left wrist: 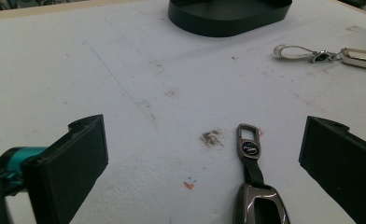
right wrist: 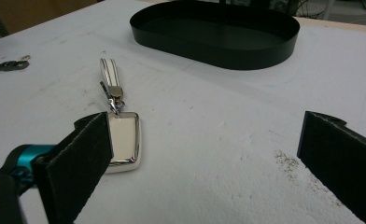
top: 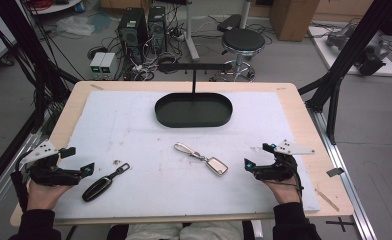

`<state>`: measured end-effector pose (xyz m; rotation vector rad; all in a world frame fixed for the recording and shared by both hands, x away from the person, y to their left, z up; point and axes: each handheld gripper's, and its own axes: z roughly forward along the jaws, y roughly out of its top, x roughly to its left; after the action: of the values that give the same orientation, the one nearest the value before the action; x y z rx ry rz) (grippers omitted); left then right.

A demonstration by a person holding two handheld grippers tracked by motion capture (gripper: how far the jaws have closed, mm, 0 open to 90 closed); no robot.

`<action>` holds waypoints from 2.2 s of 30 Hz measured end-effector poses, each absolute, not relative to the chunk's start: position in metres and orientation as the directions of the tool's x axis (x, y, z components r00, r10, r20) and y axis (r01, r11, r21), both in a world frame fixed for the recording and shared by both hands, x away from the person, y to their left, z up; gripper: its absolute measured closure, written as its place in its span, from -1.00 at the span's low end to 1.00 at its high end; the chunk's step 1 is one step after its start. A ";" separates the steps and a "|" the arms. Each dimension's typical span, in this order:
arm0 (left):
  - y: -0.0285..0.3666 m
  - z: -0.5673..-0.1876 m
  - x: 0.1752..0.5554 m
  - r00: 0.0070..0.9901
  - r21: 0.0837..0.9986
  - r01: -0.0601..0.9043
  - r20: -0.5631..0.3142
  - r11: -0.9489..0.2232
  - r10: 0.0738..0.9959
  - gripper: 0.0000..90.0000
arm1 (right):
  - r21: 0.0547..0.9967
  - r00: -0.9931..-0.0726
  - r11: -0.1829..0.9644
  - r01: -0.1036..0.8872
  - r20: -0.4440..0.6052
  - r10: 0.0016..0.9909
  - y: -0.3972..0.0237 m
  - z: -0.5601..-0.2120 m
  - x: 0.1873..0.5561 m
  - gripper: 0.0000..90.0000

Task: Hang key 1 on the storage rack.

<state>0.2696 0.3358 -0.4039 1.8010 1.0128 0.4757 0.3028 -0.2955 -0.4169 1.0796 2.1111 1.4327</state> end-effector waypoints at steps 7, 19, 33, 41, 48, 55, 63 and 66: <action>0.335 -0.404 0.270 0.578 0.885 0.431 -0.121 -0.176 0.807 -0.96 | 0.906 -0.633 0.186 0.380 0.107 0.767 -0.295 -0.416 0.302 -0.94; 0.335 -0.405 0.270 0.580 0.881 0.438 -0.127 -0.177 0.804 -0.96 | 0.901 -0.650 0.214 0.377 0.093 0.754 -0.288 -0.414 0.304 -0.94; 0.334 -0.407 0.270 0.583 0.876 0.444 -0.123 -0.188 0.803 -0.96 | 0.867 -0.689 0.311 0.390 0.050 0.723 -0.263 -0.410 0.313 -0.94; 0.333 -0.408 0.271 0.588 0.872 0.449 -0.123 -0.196 0.799 -0.96 | 0.858 -0.696 0.334 0.390 0.037 0.717 -0.256 -0.407 0.320 -0.95; 0.333 -0.409 0.273 0.590 0.867 0.454 -0.120 -0.205 0.798 -0.96 | 0.841 -0.702 0.362 0.401 0.029 0.712 -0.247 -0.403 0.328 -0.95; 0.332 -0.409 0.273 0.591 0.865 0.456 -0.117 -0.211 0.798 -0.96 | 0.833 -0.719 0.386 0.395 0.019 0.695 -0.234 -0.397 0.336 -0.95; 0.332 -0.410 0.273 0.593 0.863 0.458 -0.116 -0.215 0.797 -0.96 | 0.808 -0.742 0.432 0.401 0.010 0.670 -0.215 -0.393 0.349 -0.95; 0.331 -0.410 0.274 0.596 0.860 0.459 -0.110 -0.225 0.795 -0.96 | 0.804 -0.749 0.441 0.398 0.008 0.662 -0.208 -0.392 0.354 -0.95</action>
<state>0.2739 0.3310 -0.4103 1.8683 1.0100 0.4422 0.3541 -0.2084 -0.3918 0.9095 2.3889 1.2096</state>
